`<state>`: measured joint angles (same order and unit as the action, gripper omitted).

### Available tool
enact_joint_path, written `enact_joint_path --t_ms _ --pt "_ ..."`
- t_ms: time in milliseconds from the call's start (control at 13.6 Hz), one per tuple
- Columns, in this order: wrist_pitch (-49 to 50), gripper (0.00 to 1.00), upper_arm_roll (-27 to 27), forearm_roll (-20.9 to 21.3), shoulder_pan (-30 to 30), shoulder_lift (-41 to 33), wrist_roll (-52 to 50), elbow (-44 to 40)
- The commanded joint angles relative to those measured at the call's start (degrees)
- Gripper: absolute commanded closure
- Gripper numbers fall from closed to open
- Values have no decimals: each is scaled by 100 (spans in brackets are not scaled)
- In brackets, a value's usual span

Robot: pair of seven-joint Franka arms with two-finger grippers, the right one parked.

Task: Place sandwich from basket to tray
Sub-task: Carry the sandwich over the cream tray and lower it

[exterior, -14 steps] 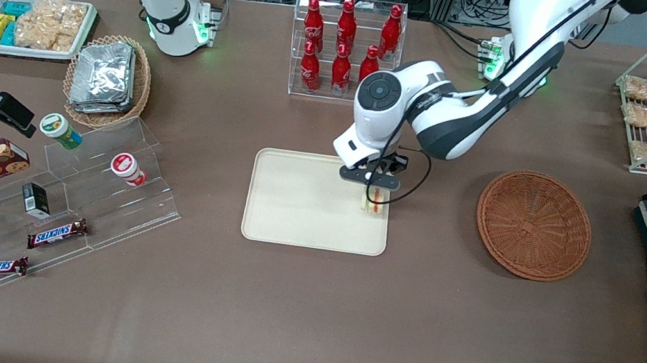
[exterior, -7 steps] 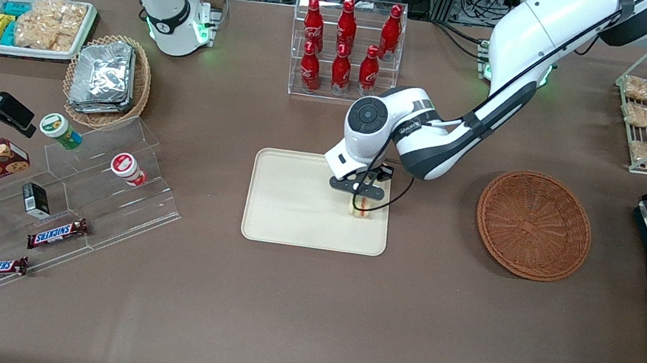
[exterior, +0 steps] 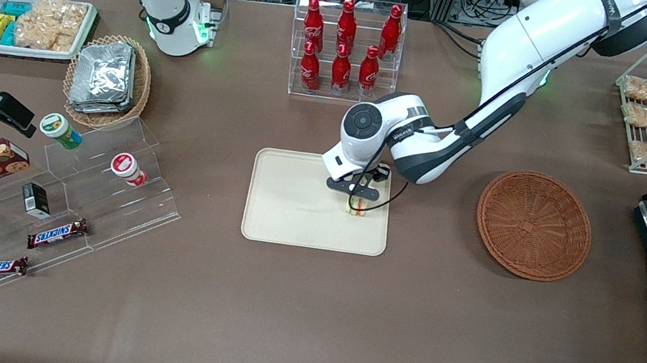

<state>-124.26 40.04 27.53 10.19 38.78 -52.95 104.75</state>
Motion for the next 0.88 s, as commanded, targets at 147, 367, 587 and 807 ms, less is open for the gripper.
enact_joint_path --t_ms 147,367,587,807 --pt "7 4 -93 218 141 147 -416 -165" --pt "16 0 -93 149 80 147 -576 -287" --pt "453 0 -67 104 -191 24 -584 -769" --pt "981 0 -58 -597 -578 -414 -558 -1323"
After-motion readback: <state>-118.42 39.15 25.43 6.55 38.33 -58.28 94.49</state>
